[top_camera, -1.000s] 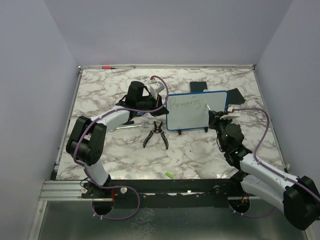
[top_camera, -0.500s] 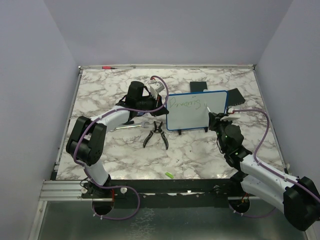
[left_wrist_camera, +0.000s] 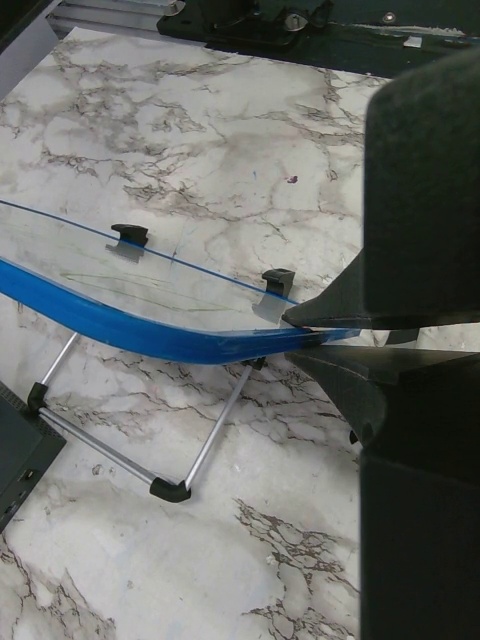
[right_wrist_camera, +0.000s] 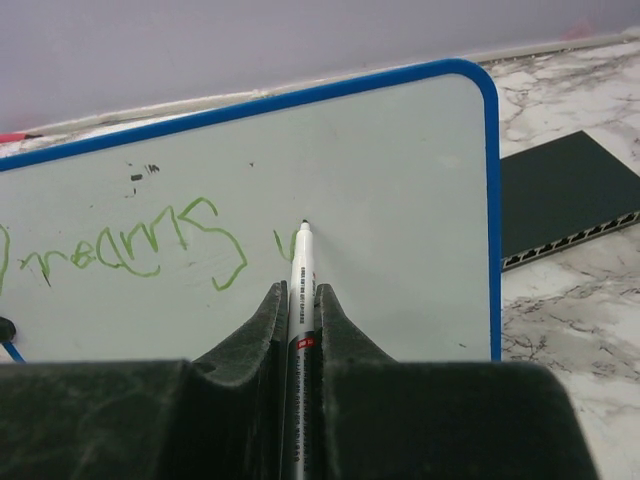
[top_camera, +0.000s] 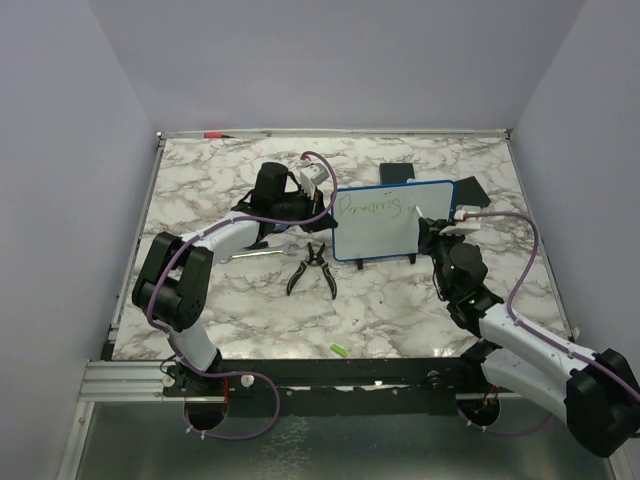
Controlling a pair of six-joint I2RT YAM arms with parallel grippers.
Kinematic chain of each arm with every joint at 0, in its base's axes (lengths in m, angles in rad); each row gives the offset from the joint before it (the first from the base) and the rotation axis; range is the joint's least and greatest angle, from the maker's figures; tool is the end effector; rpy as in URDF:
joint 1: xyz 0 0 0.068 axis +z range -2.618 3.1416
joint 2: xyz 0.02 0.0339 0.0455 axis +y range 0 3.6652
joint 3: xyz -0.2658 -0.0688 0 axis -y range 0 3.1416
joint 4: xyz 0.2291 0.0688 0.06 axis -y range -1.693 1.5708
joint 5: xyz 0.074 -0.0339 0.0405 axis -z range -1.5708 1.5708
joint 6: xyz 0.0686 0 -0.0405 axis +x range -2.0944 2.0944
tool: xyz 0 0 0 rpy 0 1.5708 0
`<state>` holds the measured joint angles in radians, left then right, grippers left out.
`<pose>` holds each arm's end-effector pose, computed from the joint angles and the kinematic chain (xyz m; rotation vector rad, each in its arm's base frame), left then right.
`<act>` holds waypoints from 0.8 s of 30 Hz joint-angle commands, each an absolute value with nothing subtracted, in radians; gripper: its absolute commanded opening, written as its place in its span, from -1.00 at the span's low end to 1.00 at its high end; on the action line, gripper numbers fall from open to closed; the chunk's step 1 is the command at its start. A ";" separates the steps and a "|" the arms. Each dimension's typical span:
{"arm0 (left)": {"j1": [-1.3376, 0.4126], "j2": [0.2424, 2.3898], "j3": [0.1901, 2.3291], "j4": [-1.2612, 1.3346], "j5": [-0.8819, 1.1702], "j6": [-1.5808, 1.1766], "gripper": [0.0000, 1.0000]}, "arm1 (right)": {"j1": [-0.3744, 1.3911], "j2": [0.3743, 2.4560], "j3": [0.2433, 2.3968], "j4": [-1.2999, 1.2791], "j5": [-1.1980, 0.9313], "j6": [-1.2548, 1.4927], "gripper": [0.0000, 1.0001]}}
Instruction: Write a sentence on the whiteboard
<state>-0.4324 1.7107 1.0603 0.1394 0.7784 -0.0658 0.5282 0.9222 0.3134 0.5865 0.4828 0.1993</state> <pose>0.3275 -0.2042 0.2257 0.8562 1.9220 -1.1086 0.2030 0.0816 0.2405 0.1144 1.5894 0.1826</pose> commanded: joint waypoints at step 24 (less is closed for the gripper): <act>-0.446 1.710 1.063 0.087 0.736 -0.032 -1.00 | 0.522 0.857 0.303 0.531 0.534 0.197 -0.98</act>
